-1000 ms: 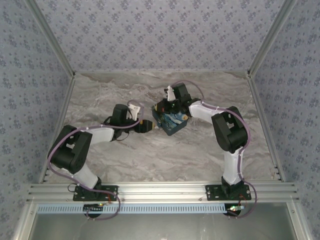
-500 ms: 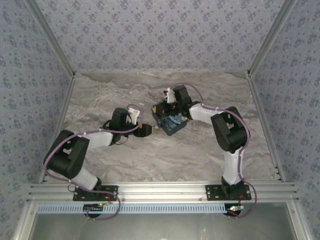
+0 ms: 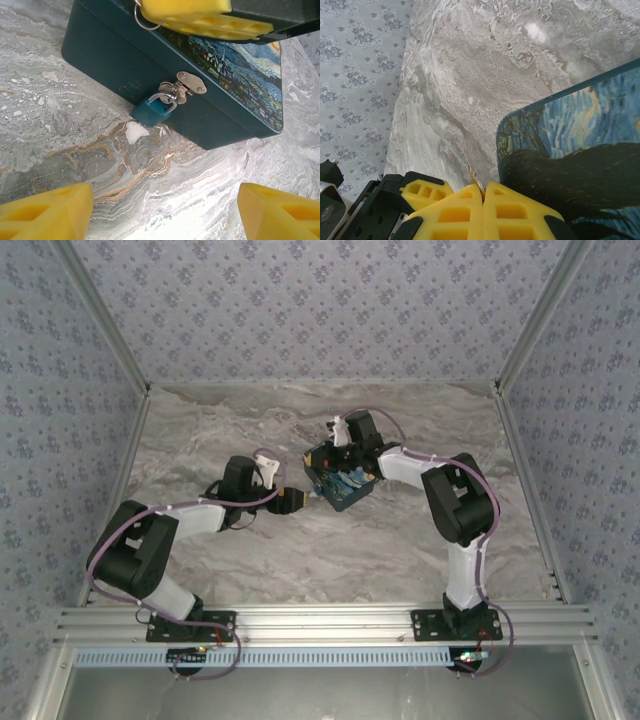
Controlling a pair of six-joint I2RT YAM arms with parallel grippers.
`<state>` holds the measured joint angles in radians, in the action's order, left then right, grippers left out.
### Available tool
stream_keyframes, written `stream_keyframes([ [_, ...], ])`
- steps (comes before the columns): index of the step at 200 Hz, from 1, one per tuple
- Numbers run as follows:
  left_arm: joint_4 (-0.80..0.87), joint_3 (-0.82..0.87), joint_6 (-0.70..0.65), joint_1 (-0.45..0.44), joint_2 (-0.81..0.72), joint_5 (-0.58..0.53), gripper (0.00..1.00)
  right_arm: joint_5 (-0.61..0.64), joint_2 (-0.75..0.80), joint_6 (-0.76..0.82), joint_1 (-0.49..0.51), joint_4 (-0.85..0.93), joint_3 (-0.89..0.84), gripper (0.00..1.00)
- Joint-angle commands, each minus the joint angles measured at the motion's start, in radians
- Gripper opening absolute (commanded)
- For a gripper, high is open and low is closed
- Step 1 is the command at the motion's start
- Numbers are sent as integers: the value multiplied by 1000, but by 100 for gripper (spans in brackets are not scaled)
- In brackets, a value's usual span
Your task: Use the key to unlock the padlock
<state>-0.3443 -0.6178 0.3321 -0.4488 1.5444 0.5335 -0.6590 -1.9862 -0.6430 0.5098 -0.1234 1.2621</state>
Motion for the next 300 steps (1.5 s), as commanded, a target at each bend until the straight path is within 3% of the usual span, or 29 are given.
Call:
stream_keyframes([
  [1,-19,10,-24,-13,-35,-1,76,5,-43,5,32,125,-25,0],
  [121,-36,70,-22,-34,-102,-31,76,-14,30,22,67,121,-120,0],
  [175,-107,89,-28,-86,-72,-65,75,-12,69,-19,81,74,-105,0],
  [233,-200,101,-66,-184,1,-239,73,62,205,-16,27,75,-121,0],
  [300,-266,78,-101,-202,93,-275,73,93,359,-34,-53,24,-294,0],
])
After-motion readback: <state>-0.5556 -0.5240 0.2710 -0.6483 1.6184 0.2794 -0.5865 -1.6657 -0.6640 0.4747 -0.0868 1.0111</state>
